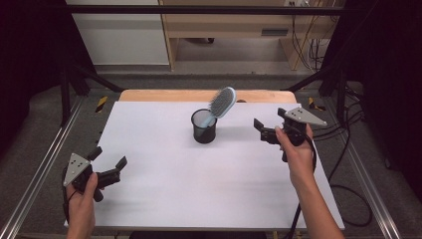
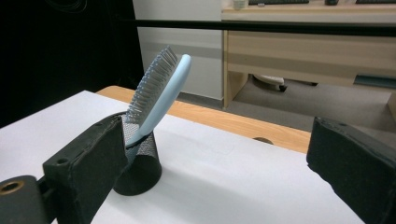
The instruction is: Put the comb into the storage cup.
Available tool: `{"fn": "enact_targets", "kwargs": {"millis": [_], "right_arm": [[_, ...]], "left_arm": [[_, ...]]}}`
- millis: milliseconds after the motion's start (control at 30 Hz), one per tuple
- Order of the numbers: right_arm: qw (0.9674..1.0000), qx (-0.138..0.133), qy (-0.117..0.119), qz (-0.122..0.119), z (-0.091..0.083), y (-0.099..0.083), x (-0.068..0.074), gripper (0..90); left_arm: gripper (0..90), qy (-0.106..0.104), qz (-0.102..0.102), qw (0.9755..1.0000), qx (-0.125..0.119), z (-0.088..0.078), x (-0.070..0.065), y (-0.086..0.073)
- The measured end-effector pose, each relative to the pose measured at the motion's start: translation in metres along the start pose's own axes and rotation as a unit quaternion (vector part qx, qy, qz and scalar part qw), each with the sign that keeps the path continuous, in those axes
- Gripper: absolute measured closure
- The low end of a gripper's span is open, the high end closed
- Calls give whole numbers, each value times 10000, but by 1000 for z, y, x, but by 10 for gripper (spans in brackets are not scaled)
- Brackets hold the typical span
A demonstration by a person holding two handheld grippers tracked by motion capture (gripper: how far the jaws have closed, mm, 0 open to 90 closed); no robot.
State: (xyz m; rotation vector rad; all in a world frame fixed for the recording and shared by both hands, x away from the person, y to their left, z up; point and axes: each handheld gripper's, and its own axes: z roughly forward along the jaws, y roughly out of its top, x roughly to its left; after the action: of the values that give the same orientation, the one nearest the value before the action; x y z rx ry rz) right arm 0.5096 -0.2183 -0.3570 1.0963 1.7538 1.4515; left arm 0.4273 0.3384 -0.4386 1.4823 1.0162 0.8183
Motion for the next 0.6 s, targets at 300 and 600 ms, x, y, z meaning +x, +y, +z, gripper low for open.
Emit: {"fn": "enact_targets", "kwargs": {"millis": [300,600], "right_arm": [[9992,-182,-249,-243,-18,-15,-5,39],[9992,-186,-314,-147,-36,-39,-13,49]], "left_arm": [[33,218,-140,9997,-22,-3,7,-1],[27,145,-184,9997,-40,-2,7,-2]]}}
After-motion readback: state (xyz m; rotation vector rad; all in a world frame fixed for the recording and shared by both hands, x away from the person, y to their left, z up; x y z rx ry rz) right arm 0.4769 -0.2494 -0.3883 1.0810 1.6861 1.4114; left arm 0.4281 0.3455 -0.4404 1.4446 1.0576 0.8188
